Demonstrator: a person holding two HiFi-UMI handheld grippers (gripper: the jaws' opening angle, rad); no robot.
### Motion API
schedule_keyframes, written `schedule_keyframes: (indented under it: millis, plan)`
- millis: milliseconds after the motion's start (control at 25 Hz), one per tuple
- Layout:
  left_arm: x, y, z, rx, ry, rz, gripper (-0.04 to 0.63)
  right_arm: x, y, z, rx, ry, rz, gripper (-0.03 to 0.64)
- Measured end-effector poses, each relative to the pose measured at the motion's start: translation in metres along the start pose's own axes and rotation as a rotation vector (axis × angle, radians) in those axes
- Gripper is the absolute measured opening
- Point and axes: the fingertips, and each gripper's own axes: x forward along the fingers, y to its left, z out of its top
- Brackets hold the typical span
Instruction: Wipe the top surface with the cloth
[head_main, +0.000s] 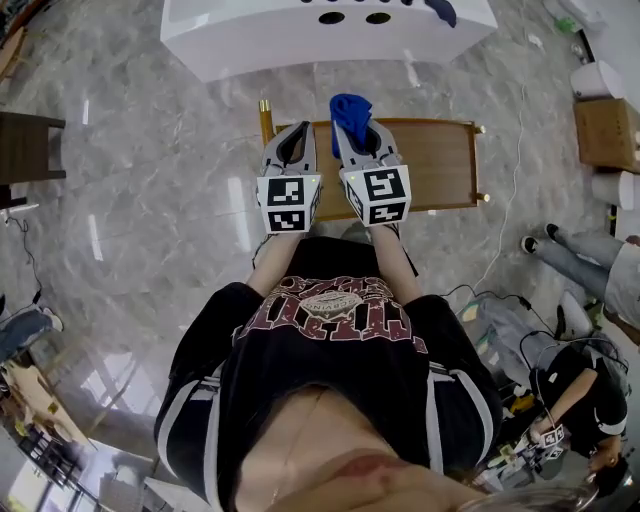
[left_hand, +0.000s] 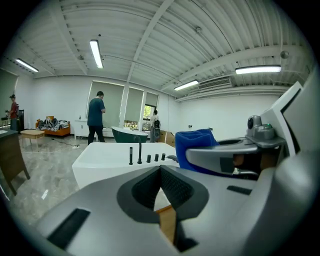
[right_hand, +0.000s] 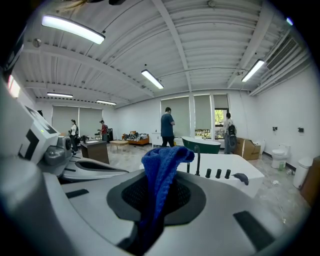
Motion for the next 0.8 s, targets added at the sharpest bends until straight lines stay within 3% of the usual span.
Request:
schedule_keyframes:
  millis: [160, 520, 800]
  plan:
    - [0.009, -0.004, -0.014, -0.01, 0.023, 0.036, 0.046, 0.006, -0.008, -0.013, 0.0, 0.024, 0.043, 0.057]
    - [0.035, -0.025, -0.046, -0.086, 0.053, 0.195, 0.046, 0.007, -0.038, -0.049, -0.016, 0.09, 0.195, 0.057]
    - [0.044, -0.032, -0.081, -0.092, 0.121, 0.247, 0.046, 0.018, -0.044, -0.078, -0.016, 0.129, 0.258, 0.057]
